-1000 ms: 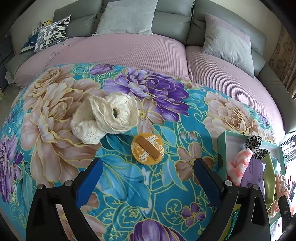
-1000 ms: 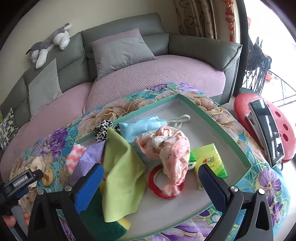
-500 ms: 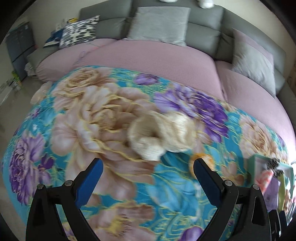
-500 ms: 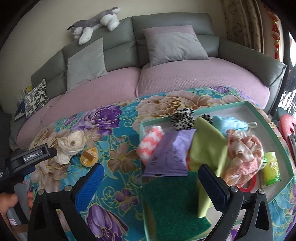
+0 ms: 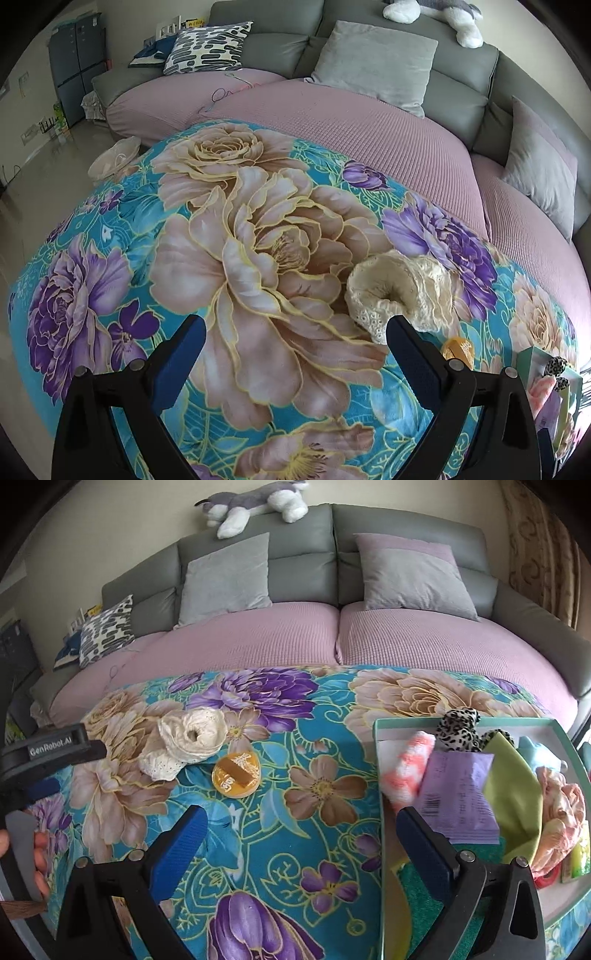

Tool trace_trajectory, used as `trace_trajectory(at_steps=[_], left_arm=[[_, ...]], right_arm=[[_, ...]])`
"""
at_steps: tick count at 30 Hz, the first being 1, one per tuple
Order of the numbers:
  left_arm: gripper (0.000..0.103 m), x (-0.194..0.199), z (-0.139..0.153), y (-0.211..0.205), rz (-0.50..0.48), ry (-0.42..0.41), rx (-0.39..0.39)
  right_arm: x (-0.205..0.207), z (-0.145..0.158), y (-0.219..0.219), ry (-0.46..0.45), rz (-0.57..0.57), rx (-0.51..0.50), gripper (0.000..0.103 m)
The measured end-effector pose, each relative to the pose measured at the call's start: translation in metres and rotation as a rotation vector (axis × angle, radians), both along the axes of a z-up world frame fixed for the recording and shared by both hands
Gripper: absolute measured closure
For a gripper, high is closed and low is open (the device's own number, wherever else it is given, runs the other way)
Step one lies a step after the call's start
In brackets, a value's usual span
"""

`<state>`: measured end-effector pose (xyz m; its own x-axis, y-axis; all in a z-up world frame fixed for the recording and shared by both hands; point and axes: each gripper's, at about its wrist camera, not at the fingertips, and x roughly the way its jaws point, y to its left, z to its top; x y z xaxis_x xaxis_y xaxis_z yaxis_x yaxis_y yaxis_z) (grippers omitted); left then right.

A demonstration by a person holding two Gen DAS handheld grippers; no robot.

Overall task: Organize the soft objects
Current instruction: 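Move both tools back from the tray toward the cream lace hat, then close the left tool on the cream lace hat while the right tool grasps the orange tin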

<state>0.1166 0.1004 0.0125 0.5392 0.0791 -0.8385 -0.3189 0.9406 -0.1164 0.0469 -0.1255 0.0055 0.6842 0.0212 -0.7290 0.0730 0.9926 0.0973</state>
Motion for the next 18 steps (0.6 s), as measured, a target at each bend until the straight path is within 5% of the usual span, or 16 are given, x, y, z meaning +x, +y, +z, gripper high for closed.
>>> trace_trajectory(at_steps=[18], left_arm=[[0.005, 0.033, -0.03, -0.006, -0.059, -0.007, -0.074]], right_arm=[[0.032, -0.016, 0.019, 0.022, 0.041, 0.076, 0.0]])
